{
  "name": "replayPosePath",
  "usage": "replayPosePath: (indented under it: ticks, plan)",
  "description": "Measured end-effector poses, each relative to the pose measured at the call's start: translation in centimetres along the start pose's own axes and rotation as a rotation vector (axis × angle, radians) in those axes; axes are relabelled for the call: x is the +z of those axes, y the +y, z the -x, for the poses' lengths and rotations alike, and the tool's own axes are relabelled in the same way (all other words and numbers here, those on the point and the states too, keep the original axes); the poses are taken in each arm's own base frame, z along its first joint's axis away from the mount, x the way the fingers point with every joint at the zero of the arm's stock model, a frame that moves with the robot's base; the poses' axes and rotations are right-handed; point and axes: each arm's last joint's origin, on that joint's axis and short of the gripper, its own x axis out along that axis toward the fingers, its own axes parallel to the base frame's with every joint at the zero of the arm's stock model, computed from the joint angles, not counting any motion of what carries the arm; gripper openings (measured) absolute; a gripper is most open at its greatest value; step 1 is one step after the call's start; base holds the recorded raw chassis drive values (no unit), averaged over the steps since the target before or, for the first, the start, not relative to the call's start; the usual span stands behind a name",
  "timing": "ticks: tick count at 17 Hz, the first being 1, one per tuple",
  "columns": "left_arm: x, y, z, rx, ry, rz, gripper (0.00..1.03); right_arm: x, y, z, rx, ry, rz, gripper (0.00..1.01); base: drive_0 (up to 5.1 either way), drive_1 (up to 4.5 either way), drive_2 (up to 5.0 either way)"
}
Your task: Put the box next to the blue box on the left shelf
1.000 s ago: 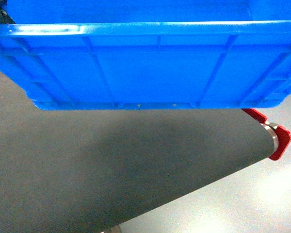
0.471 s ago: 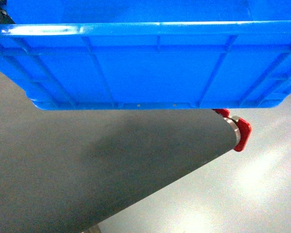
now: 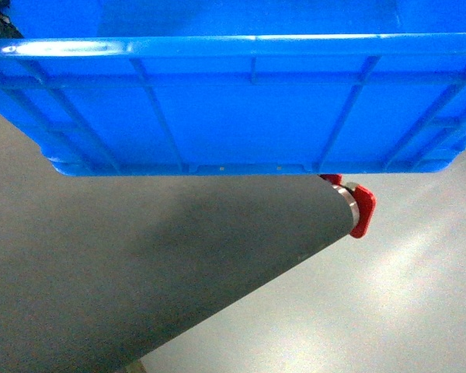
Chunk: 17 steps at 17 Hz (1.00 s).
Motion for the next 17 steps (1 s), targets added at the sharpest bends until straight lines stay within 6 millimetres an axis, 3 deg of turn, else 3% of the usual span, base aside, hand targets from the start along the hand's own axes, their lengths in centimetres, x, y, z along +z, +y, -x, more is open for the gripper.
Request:
replayPosePath:
  ticks: [17]
  plan:
    - [0.0, 0.0, 0.0, 0.0, 0.0, 0.0, 0.08, 0.02, 0.0, 0.0, 0.0, -0.001, 0.0, 0.1, -1.4, -1.45, -1.4]
